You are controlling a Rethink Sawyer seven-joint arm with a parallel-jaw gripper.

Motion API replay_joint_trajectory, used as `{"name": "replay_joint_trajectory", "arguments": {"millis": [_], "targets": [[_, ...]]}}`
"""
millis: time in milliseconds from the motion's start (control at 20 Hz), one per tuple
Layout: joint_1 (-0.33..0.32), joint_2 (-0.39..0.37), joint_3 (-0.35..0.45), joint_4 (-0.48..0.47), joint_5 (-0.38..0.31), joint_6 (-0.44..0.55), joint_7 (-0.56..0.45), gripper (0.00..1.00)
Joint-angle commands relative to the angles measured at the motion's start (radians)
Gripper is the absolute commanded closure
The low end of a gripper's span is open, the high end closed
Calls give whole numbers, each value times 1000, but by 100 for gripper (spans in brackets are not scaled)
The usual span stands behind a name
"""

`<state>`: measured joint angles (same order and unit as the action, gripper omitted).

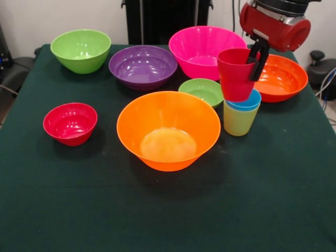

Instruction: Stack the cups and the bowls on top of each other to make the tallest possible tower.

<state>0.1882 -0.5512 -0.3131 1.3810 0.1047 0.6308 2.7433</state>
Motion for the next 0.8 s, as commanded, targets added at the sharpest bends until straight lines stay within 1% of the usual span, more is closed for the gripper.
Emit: {"name": "replay_joint_trajectory", "arguments": {"millis": [50, 350, 600, 800], "targets": [[12, 28, 102, 36, -55, 1, -38, 100], [22, 34, 97, 36, -58, 6, -32, 100], [20, 31, 102, 54, -59, -14, -34, 100], [29, 36, 96, 53, -57, -20, -17, 100]]}}
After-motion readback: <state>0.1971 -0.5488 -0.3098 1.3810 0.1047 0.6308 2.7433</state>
